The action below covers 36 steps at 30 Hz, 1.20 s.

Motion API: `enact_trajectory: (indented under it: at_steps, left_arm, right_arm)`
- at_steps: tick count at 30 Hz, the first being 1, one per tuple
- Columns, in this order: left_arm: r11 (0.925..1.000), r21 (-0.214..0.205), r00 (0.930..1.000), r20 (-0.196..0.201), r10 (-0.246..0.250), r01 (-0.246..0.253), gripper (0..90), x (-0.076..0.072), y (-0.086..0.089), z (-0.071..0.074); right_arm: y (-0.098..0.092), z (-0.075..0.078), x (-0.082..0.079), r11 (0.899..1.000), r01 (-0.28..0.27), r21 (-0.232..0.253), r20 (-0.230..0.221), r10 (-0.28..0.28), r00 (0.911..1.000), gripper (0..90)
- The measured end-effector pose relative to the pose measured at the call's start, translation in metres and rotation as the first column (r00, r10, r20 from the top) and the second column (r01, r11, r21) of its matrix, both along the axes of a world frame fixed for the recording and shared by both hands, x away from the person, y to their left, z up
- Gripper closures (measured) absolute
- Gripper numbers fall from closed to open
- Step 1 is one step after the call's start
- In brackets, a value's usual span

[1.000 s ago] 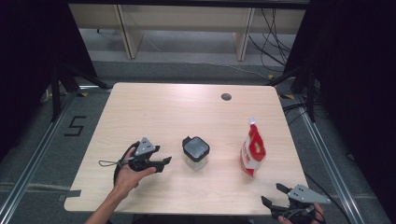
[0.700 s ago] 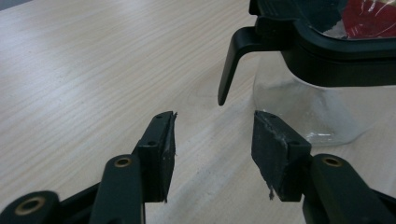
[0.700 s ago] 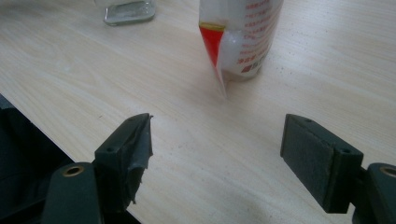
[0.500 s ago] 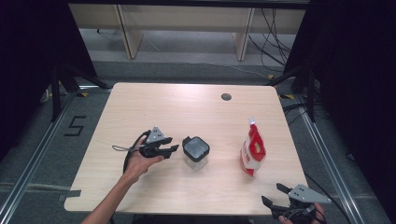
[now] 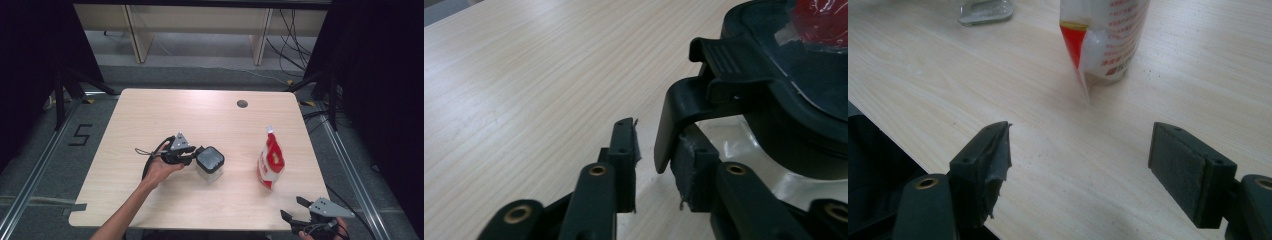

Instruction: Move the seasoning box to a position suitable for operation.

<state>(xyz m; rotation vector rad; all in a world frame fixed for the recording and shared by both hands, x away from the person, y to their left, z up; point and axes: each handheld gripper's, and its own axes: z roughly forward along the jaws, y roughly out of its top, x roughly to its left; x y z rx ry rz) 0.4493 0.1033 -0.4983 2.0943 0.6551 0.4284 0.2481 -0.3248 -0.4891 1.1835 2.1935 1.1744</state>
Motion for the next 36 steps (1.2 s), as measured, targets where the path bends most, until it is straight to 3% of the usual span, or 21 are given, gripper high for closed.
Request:
enact_trajectory:
  at_steps: [5,7,10,11,16,17,18,19,20,23,24,26,30,36]
  left_arm:
    - [0.9999,0.007,0.9997,0.021,-0.012,0.012,83.9,-0.002,-0.004,-0.001]
    - [0.9999,0.009,0.9996,0.026,-0.012,0.012,84.4,-0.003,-0.004,-0.001]
    - [0.9997,0.023,0.9994,0.032,-0.008,0.007,84.3,-0.007,-0.001,0.000]
    - [1.0000,0.008,0.9996,0.027,0.005,-0.005,84.3,-0.009,-0.002,-0.001]
    - [0.9991,0.034,0.9994,0.021,0.026,-0.027,83.2,-0.021,0.002,0.003]
    - [0.9989,0.031,0.9991,0.025,0.033,-0.034,82.9,-0.023,0.003,0.003]
    - [0.9964,-0.045,0.9973,0.012,0.072,-0.071,82.7,-0.027,-0.001,0.001]
    - [0.9980,-0.007,0.9980,0.003,0.063,-0.063,82.4,-0.029,0.002,0.003]
    - [0.9975,-0.004,0.9975,-0.003,0.071,-0.071,82.0,-0.032,0.004,0.003]
    - [0.9957,-0.037,0.9964,-0.009,0.085,-0.085,81.0,-0.038,0.004,0.002]
    - [0.9975,0.043,0.9984,-0.006,0.056,-0.056,80.6,-0.042,0.010,0.006]
    - [0.9970,0.037,0.9975,-0.013,0.069,-0.068,80.3,-0.045,0.011,0.005]
    - [0.9977,0.035,0.9983,-0.005,0.058,-0.058,79.3,-0.055,0.015,0.005]
    - [0.9985,0.028,0.9986,-0.023,0.047,-0.046,76.8,-0.067,0.019,0.006]
  right_arm:
    - [0.000,0.000,0.000,1.000,0.000,-0.010,0.000,0.000,1.0000,26.0]
    - [0.001,0.001,-0.002,1.000,0.012,0.006,-0.027,-0.012,0.9996,26.0]
    - [-0.001,0.000,0.000,1.000,0.001,-0.005,0.004,-0.001,1.0000,26.0]
    - [0.001,0.000,-0.002,1.000,0.018,0.009,-0.023,-0.017,0.9996,26.0]
    - [0.001,0.000,-0.002,1.000,0.016,0.012,-0.025,-0.016,0.9996,26.0]
    - [0.001,0.000,-0.002,1.000,0.014,0.010,-0.026,-0.014,0.9996,26.0]
    - [0.001,0.000,-0.002,1.000,0.014,0.008,-0.025,-0.013,0.9996,26.0]
    - [0.001,0.000,-0.002,1.000,0.013,0.009,-0.025,-0.013,0.9996,26.0]
    - [0.001,0.000,-0.002,1.000,0.012,0.009,-0.026,-0.012,0.9996,26.1]
    - [0.001,0.000,-0.002,1.000,0.013,0.008,-0.025,-0.012,0.9996,26.1]
    - [0.001,0.000,-0.002,1.000,0.011,0.006,-0.022,-0.011,0.9997,26.1]
    - [-0.001,-0.001,0.000,1.000,-0.001,-0.004,0.002,0.001,1.0000,26.0]
    - [0.000,-0.001,0.000,1.000,-0.002,-0.004,-0.003,0.002,1.0000,26.1]
    - [0.000,-0.001,0.000,1.000,-0.002,-0.008,0.002,0.002,1.0000,26.1]
